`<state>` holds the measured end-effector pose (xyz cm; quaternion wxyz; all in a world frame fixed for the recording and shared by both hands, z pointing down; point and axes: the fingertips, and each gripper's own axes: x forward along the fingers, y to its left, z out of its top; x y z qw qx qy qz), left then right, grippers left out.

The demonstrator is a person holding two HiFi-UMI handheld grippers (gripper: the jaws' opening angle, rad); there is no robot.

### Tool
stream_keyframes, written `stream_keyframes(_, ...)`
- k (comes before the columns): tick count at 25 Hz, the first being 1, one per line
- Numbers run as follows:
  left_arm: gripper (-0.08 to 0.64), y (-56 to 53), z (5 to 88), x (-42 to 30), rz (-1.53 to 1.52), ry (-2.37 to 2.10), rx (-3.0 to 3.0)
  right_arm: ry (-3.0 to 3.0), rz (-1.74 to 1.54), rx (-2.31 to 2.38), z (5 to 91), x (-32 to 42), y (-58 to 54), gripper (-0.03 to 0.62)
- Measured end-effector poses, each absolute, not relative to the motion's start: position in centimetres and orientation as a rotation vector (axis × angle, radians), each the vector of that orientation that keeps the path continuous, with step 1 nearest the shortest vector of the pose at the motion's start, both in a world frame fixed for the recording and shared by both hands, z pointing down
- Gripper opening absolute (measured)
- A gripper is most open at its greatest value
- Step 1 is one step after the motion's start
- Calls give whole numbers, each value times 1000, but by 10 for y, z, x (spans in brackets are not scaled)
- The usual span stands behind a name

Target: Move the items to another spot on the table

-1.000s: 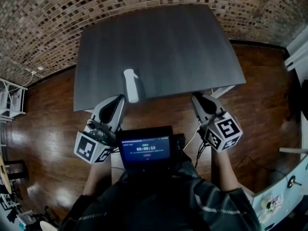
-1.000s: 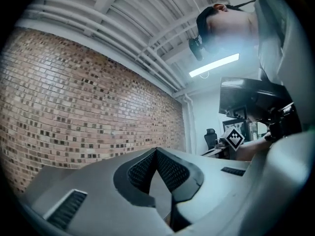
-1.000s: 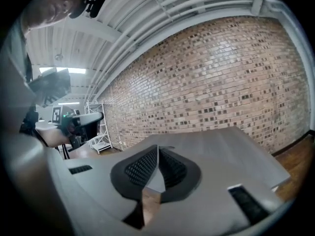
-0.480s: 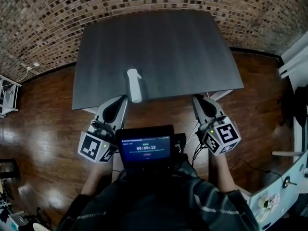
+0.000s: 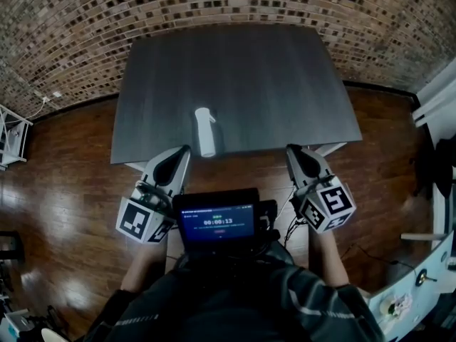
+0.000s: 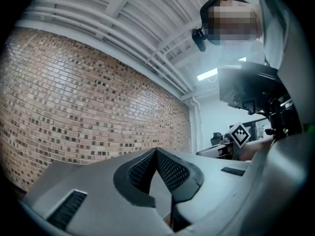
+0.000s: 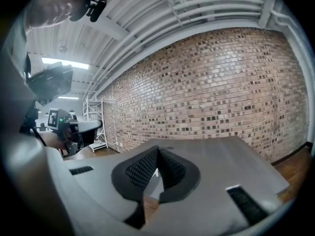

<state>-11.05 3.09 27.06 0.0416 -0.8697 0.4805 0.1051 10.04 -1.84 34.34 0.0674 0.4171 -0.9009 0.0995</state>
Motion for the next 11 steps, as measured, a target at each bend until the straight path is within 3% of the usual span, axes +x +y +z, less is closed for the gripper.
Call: stream_keyframes(11,-6,41,272,-128,302,1560,-2634,-2747,341,1229,346,87,-20,2)
